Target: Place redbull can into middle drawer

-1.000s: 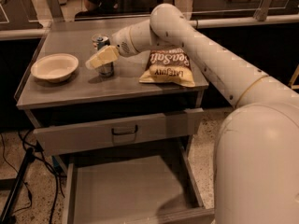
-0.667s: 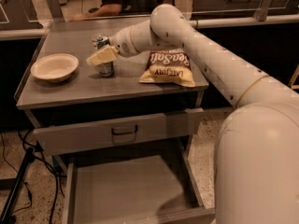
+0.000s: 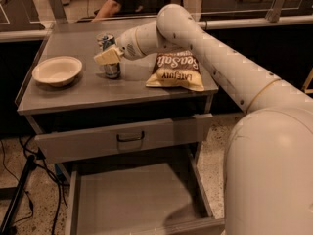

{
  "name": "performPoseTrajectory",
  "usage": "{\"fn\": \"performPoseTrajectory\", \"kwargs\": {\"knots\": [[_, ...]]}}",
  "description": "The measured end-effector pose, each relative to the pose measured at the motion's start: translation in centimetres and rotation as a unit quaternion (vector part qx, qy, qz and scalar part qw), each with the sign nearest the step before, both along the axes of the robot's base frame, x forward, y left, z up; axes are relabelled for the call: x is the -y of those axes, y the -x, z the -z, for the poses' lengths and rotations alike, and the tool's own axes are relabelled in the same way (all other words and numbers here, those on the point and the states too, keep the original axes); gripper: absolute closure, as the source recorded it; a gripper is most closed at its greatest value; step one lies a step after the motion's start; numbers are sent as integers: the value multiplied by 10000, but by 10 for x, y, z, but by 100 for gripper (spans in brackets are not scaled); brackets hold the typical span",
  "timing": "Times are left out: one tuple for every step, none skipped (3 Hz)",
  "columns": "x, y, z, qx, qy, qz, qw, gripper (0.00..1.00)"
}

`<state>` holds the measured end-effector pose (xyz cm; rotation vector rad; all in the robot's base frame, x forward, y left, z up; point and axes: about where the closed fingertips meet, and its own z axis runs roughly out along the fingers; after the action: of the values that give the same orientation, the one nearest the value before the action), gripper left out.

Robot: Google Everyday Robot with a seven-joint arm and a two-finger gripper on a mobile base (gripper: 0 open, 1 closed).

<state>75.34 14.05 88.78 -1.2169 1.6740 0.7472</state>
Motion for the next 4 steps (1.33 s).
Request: {"fn": "performPoseTrajectory", "kwargs": {"knots": [[0, 0, 0, 1, 0, 0, 10000, 97], [0, 6, -7, 75, -19, 48, 10000, 100], [5, 21, -23, 279, 10, 193, 9994, 100], [13, 40, -38, 460, 67, 346, 9983, 100]]}}
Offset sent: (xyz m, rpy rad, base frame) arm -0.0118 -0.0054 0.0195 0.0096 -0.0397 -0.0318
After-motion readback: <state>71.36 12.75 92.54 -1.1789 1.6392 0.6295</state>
